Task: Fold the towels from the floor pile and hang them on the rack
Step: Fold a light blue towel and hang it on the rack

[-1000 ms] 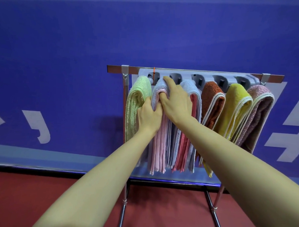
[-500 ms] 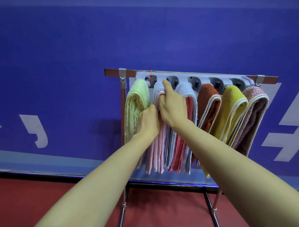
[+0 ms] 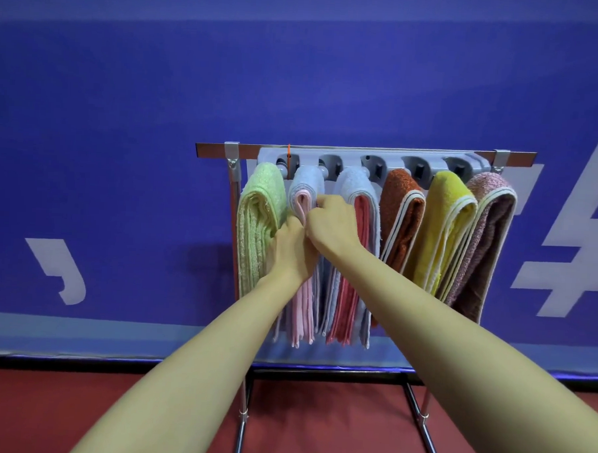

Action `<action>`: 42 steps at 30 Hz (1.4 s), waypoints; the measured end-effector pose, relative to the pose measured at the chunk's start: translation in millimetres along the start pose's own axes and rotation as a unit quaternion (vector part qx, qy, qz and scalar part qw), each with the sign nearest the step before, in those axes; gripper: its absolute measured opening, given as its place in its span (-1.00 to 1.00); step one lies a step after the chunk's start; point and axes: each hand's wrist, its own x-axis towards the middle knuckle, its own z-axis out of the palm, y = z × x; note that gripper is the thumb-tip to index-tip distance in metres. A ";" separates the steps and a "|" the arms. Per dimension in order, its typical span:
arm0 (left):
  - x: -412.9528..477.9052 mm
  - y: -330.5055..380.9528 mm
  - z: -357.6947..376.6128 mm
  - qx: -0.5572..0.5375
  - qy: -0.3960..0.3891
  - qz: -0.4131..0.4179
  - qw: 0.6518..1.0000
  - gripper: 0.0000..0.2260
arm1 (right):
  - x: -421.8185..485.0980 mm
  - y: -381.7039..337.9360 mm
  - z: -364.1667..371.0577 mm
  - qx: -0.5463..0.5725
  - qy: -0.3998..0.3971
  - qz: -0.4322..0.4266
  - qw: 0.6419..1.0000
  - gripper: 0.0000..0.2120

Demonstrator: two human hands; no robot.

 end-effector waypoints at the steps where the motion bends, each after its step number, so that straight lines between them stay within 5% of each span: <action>1: -2.4 1.5 -1.1 -0.029 0.012 -0.014 0.999 -0.72 | -0.7 2.9 0.6 0.013 0.013 -0.002 1.000 -0.93; 5: -8.4 18.4 -13.3 -0.093 0.083 -0.040 0.991 -0.60 | -8.9 6.2 1.5 0.029 0.040 -0.012 0.999 -0.86; 8: -3.8 26.9 -20.2 -0.010 0.070 -0.034 0.997 -0.72 | -16.7 1.4 -5.8 0.047 0.002 -0.030 0.998 -0.68; 11: -6.1 31.4 -28.6 -0.042 0.046 -0.073 0.995 -0.77 | -22.6 3.5 -21.0 0.052 -0.043 -0.027 0.997 -0.55; 15: -28.8 35.7 -17.6 -0.081 0.058 -0.110 0.989 -0.75 | -27.2 22.5 -51.7 -0.088 0.044 -0.056 0.994 -0.68; 18: -70.4 37.7 4.2 -0.159 0.098 -0.084 0.979 -0.69 | -23.7 48.3 -75.9 -0.105 0.123 -0.002 0.987 -0.77; 24: -81.0 76.0 34.4 -0.230 -0.006 0.083 0.970 -0.63 | -23.8 93.8 -108.9 -0.034 0.178 0.079 0.980 -0.83; 27: -55.7 112.4 35.7 -0.288 0.005 0.064 0.955 -0.46 | -18.9 99.4 -110.5 -0.009 0.202 0.083 0.976 -0.77; 30: -36.6 132.5 40.4 -0.302 0.014 0.016 0.953 -0.39 | -14.1 111.0 -107.5 -0.048 0.180 0.080 0.979 -0.64; 33: -34.0 131.3 54.8 -0.314 -0.041 -0.029 0.948 -0.41 | -14.3 128.7 -99.4 -0.025 0.080 0.050 0.995 -0.73; 37: -41.5 116.1 76.2 -0.297 -0.065 -0.031 0.952 -0.54 | -25.1 139.8 -87.4 0.038 0.011 0.017 0.999 -0.73; 42: -35.1 107.1 77.3 -0.207 -0.034 -0.013 0.978 -0.77 | -27.0 144.0 -83.3 -0.019 -0.019 -0.032 0.999 -0.66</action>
